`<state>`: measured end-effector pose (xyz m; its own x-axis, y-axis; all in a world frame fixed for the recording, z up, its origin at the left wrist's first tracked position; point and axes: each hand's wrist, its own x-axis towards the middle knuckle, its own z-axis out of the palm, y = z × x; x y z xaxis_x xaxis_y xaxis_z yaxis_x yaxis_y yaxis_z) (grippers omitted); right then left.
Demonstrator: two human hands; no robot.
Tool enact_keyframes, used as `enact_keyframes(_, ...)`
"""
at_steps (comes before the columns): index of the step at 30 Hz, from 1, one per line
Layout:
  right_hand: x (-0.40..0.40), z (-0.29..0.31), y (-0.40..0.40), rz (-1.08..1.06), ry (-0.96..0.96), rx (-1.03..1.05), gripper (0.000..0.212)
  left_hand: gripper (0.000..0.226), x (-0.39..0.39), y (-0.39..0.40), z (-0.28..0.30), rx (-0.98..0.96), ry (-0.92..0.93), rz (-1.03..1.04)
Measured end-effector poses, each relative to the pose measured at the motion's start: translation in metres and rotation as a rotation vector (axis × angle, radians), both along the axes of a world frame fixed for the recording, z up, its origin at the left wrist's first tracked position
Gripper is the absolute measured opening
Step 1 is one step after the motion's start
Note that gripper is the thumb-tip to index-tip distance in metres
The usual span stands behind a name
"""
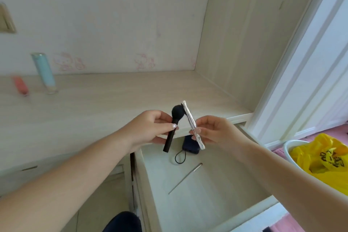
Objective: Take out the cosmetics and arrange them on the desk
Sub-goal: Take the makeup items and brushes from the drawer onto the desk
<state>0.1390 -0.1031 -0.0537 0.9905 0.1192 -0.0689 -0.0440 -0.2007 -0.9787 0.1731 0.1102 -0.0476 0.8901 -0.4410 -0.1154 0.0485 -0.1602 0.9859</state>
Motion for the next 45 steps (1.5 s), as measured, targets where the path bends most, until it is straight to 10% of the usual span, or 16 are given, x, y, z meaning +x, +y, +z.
enact_keyframes(9, 0.062, 0.043, 0.104, -0.003, -0.005, 0.035, 0.017, 0.011, 0.066, 0.105, 0.022, -0.169, -0.075, 0.417)
enact_keyframes(24, 0.211, -0.003, 0.241, -0.109, 0.054, -0.036, 0.028, 0.021, 0.183, 0.22, -0.021, 0.36, -0.206, 0.678)
enact_keyframes(45, 0.272, -0.024, 0.293, -0.021, -0.189, -0.934, 0.037, 0.008, 0.222, 0.223, -0.04, 0.873, -0.391, 0.729)
